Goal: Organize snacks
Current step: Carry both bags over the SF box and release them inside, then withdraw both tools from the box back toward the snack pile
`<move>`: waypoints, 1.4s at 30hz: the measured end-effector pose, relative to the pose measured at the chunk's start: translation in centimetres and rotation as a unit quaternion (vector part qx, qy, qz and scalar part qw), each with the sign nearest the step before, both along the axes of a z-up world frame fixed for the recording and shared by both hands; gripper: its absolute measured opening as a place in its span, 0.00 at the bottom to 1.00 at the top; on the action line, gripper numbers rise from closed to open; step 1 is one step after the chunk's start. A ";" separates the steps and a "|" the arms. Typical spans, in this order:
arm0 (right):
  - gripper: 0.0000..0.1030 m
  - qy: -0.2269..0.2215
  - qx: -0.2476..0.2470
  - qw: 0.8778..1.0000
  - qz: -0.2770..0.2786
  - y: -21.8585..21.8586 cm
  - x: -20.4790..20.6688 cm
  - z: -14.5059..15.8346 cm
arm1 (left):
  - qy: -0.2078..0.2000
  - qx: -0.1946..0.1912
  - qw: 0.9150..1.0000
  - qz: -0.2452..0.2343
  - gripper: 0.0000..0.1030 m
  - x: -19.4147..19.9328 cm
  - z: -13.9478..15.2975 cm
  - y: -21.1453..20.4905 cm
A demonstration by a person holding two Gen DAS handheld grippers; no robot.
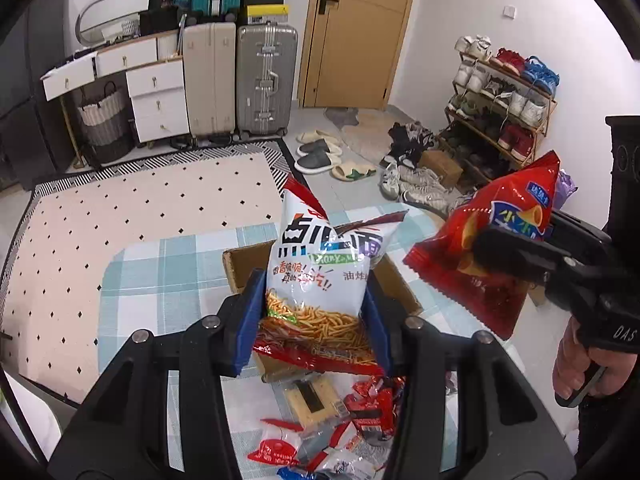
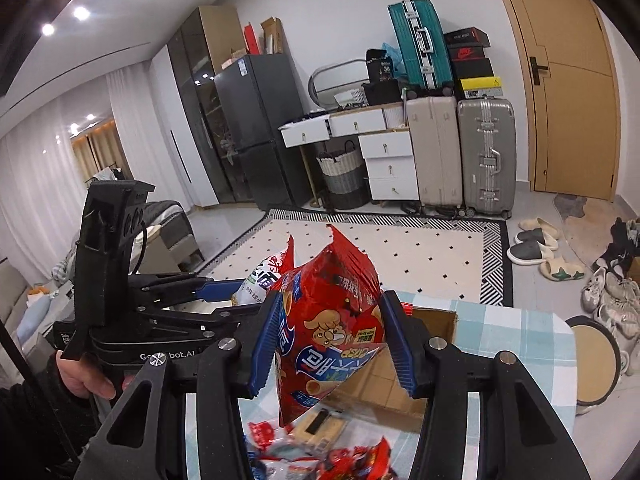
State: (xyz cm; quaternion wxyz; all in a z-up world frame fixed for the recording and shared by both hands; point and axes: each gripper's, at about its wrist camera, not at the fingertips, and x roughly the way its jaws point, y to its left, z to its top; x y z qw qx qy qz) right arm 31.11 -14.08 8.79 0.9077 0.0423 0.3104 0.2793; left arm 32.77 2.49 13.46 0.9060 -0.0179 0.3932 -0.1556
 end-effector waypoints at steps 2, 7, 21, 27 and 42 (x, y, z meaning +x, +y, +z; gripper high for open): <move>0.49 0.011 -0.005 1.000 -0.003 0.0 1.6 -1.3 | 0.012 0.007 1.000 0.002 0.43 1.7 -1.6 -0.8; 0.49 0.046 -0.020 0.999 -0.009 -0.2 5.6 -5.7 | 0.050 0.018 0.999 0.003 0.43 4.8 -7.3 -2.1; 0.49 0.113 -0.031 0.993 -0.020 -0.5 10.3 -15.1 | 0.111 0.027 0.993 0.004 0.43 9.9 -18.2 -3.6; 0.52 0.111 -0.050 0.992 -0.020 0.2 11.0 -16.3 | 0.117 0.016 0.993 0.011 0.43 11.3 -20.5 -4.0; 0.95 0.045 -0.048 0.997 -0.040 -1.2 3.9 -11.8 | 0.037 0.018 0.998 0.056 0.69 4.4 -16.3 -1.1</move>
